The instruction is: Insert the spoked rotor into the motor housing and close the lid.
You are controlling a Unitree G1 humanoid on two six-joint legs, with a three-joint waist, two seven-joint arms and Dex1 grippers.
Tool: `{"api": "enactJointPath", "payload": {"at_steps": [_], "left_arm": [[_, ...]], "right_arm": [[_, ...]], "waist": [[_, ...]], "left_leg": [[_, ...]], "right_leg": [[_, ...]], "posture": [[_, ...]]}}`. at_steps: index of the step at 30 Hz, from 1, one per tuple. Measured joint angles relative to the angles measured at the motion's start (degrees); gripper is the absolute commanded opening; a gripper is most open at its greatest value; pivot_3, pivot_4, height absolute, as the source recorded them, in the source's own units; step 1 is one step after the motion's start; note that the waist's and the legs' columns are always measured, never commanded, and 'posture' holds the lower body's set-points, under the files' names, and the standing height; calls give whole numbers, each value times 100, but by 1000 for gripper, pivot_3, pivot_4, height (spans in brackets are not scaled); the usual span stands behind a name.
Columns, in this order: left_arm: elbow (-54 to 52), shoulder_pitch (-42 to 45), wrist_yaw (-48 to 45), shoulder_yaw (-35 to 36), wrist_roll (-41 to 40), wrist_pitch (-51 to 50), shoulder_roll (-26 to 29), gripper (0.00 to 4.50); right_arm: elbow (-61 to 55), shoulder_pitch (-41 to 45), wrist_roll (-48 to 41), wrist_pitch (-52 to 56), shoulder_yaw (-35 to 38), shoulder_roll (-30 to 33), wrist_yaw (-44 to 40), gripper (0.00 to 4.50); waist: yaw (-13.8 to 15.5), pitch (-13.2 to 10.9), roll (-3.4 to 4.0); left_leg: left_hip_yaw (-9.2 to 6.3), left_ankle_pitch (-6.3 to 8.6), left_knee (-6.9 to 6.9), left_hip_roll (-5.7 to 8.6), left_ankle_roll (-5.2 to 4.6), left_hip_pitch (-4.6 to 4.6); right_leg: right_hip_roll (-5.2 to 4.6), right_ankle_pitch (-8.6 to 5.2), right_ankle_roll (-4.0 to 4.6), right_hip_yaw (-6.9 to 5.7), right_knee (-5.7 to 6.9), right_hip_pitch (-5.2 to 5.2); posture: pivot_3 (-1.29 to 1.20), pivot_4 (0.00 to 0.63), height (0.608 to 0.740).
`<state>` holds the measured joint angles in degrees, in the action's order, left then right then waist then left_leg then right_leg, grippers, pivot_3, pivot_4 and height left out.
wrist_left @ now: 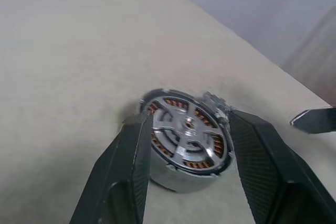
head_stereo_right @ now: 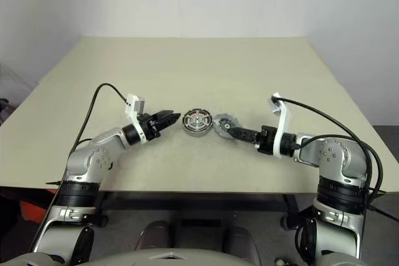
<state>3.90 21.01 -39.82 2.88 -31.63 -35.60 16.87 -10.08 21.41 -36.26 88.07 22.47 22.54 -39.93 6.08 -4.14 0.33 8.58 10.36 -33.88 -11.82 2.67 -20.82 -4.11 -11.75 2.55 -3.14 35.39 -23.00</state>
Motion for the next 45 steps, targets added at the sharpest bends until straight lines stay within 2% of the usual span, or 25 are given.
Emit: {"api": "enactJointPath", "payload": {"at_steps": [9,17,20,25,37,45], "left_arm": [[-15,-63,-456,-440,190,-3,363,2413],[-15,-61,-500,-457,264,3,422,2413],[-15,-61,-500,-457,281,8,423,2413],[-15,-61,-496,-457,293,11,423,2413],[-22,-71,-443,-452,303,11,444,2413],[-26,-89,-340,-449,304,21,434,2413]], "right_arm": [[474,-150,39,-190,339,-628,759,4431],[712,17,2,-310,732,-1122,1292,4431],[950,147,4,-505,838,-1323,1491,4431],[1427,435,10,-926,929,-1593,1804,4431],[1955,771,1,-1555,725,-1700,2029,4431],[1590,953,-249,-1569,143,-1667,1803,4431]], "waist": [[11,4,6],[-19,9,12],[-29,9,12],[-56,9,12],[-50,9,13],[-45,10,14]], "left_leg": [[0,-18,57,2,28,13],[1,-25,70,2,40,46],[2,-24,84,4,37,78],[1,-25,91,4,40,82],[2,-28,94,3,44,75],[2,-29,137,5,46,52]], "right_leg": [[-11,-2,-3,0,-12,-2],[-11,-2,-4,1,-14,20],[-11,-4,-5,0,-28,44],[-10,-3,-7,-2,-49,44],[-11,0,-8,-2,-51,41],[-9,19,35,-2,-52,9]], "posture": [[0,0,740],[0,0,740],[0,0,740],[0,0,740],[0,0,740],[0,0,740]]}}
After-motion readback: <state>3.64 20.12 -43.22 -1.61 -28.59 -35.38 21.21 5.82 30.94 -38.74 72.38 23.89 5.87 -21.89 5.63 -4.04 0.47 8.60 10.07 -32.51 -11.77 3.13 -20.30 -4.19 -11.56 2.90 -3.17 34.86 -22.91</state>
